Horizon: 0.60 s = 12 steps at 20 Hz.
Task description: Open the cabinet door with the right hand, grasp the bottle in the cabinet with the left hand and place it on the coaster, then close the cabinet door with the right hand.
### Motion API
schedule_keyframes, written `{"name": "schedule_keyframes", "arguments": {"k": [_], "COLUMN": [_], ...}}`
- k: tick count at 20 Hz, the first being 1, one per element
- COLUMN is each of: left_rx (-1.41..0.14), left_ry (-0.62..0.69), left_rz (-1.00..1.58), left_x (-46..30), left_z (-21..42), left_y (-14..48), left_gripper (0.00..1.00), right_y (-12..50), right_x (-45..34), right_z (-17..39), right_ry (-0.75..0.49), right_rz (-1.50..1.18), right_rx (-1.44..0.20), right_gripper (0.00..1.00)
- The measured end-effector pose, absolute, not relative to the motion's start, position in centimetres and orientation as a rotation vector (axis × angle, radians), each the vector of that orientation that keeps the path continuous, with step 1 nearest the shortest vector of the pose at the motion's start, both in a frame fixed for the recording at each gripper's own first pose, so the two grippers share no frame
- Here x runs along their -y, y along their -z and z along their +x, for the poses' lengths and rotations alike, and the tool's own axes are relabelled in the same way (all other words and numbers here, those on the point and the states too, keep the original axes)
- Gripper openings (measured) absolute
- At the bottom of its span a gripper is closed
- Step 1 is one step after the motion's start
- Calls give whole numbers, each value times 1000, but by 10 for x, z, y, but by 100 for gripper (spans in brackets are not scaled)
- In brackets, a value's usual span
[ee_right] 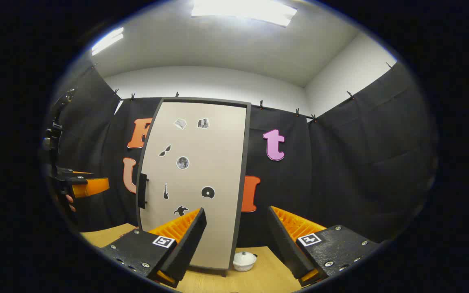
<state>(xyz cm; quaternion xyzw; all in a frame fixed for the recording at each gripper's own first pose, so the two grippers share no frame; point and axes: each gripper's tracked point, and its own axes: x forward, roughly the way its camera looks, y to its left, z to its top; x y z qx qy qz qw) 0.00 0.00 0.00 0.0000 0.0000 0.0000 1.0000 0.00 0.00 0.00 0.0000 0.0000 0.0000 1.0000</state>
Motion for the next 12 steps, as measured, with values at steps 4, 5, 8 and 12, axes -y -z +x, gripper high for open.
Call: {"name": "schedule_keyframes", "arguments": {"k": [4,5,8,12], "left_rx": [-17,-15,-5,-15], "left_ry": [-7,-9,-30,-74], "left_rz": [11,3,5,21], "left_x": [6,8,10,12], "left_z": [-3,-4,-7,-10], "left_y": [5,5,0,2], "left_gripper": [89,89,92,96], "right_y": [7,8,8,15], "right_x": [14,16,20,31], "right_z": [-4,-3,-3,-6], "right_ry": [16,16,1,-31], "right_rz": [-5,0,9,-7], "right_rx": [-18,-21,-19,-31], "right_gripper": [94,94,94,94]}}
